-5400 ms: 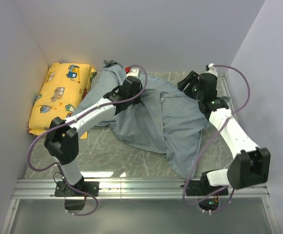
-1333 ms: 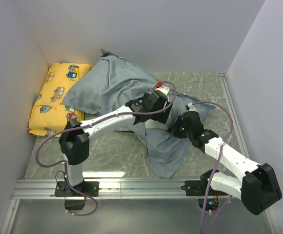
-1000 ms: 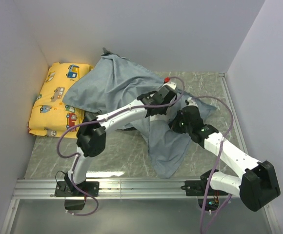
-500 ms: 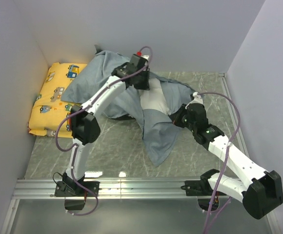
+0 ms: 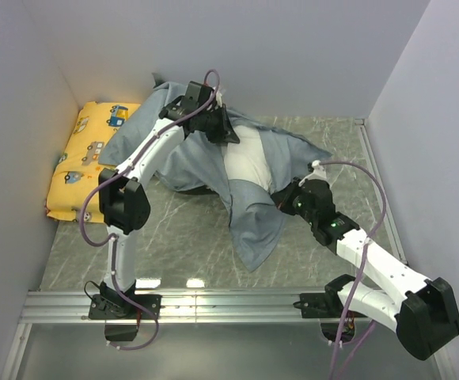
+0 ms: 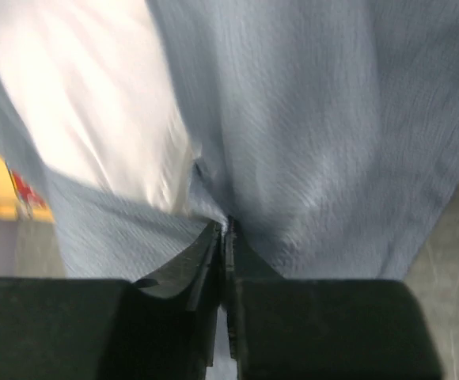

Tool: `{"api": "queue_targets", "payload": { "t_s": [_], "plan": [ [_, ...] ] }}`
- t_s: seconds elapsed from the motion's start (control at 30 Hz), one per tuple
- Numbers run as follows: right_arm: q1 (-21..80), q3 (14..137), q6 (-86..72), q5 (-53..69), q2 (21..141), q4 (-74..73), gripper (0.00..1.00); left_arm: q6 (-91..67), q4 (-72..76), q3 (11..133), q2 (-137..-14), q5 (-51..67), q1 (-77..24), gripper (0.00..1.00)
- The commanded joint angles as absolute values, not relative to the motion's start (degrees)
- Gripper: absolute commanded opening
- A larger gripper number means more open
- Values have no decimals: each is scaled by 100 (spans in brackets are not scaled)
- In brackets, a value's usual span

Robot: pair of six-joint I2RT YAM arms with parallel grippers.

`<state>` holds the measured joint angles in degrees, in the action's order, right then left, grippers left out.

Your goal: Remove the pillowcase from the pillow

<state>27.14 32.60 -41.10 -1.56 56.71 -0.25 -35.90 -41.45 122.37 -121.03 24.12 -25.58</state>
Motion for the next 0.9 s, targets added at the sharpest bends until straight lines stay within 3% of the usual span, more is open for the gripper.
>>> {"api": "queue_targets", "payload": {
  "t_s": [0.0, 0.03, 0.17, 0.5, 0.77, 0.87],
  "plan": [
    [3022, 3102, -3876, -18, 5792, -976, 18, -3648, -2215, 12104, -11268, 1521, -2144, 0],
    [3067, 3146, -3789, -18, 5783, -976, 30, -3621, -2189, 12033, -11215, 1416, -2266, 0],
    [3190, 3532, -3543, -26, 5564, -1151, 54, -3612, -1960, 11576, -10917, 1258, -2504, 0],
    [3998, 4017, -3428, -851, 4940, -1627, 68, -3507, -1951, 11390, -10811, 976, -2865, 0],
    [5088, 3885, -3331, -1862, 5255, -1222, 74, -3437, -2083, 11531, -10863, 914, -2927, 0],
    [5264, 3815, -3314, -2793, 5544, -1301, 77, -3419, -2136, 11610, -10855, 923, -2953, 0]
  ]
}}
